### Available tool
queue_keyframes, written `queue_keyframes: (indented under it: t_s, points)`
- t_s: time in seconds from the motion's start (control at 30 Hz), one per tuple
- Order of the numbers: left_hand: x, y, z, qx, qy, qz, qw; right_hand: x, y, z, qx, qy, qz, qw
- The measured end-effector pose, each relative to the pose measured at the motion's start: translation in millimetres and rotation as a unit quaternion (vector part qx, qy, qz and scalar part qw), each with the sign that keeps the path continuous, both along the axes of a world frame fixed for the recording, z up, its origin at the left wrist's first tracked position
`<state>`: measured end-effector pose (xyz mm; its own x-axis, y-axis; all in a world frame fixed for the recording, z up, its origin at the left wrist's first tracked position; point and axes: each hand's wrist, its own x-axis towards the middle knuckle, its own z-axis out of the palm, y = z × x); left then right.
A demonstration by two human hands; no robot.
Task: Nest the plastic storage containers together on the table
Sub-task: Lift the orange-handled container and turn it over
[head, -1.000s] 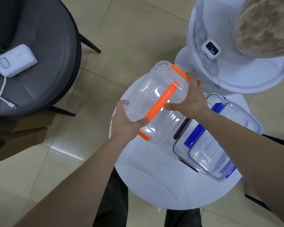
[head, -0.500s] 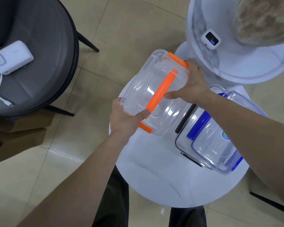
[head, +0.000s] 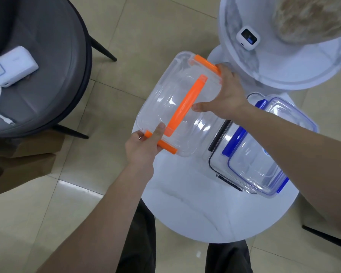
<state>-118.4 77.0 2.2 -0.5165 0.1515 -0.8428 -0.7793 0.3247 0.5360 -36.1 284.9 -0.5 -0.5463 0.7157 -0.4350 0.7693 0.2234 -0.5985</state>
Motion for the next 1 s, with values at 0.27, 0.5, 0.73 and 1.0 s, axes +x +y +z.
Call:
queue_keyframes:
  t_s: [0.27, 0.5, 0.73, 1.0]
  points:
    - [-0.5, -6.7, 32.5, 0.026, 0.037, 0.025, 0.999, -0.9, -6.6, 37.3, 0.002, 0.026, -0.006, 1.000]
    - [3.0, -19.3, 76.6, 0.057, 0.047, 0.006, 0.997, 9.4, -14.4, 81.2, 0.011, 0.080, -0.020, 0.996]
    - [13.5, -20.7, 119.5, 0.089, 0.069, -0.018, 0.993, 30.2, -16.2, 119.4, 0.042, 0.144, -0.073, 0.986]
    - [27.3, -20.2, 152.9, 0.104, 0.099, -0.035, 0.989, 47.5, -20.7, 151.8, 0.054, 0.219, -0.129, 0.966]
